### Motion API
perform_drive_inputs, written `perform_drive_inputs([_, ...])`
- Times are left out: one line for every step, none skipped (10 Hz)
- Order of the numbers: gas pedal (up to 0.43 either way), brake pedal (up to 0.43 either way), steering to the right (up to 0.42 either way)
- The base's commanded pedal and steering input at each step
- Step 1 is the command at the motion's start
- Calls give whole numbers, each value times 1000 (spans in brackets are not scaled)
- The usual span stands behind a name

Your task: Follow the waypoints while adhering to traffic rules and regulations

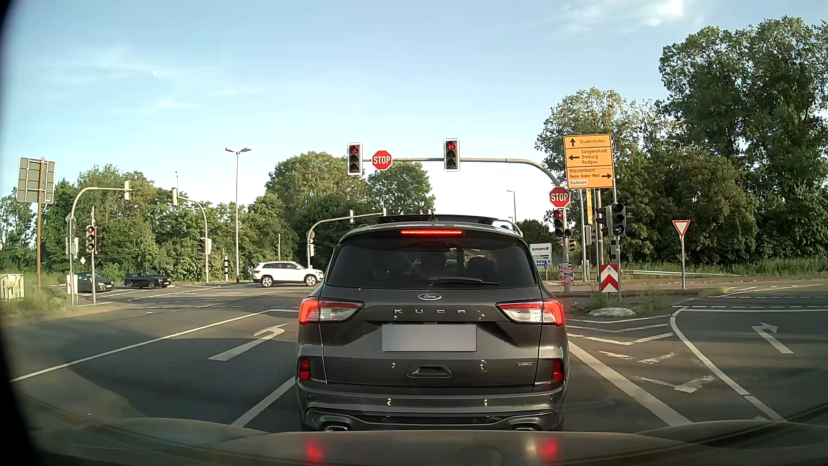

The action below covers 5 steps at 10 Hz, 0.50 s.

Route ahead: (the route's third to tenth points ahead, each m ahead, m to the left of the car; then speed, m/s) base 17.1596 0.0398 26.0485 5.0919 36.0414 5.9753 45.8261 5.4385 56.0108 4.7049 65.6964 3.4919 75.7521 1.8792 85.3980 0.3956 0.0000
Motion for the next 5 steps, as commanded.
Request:
perform_drive_inputs([0, 280, 5])
perform_drive_inputs([0, 287, 5])
perform_drive_inputs([0, 287, 5])
perform_drive_inputs([0, 287, 5])
perform_drive_inputs([0, 287, 5])
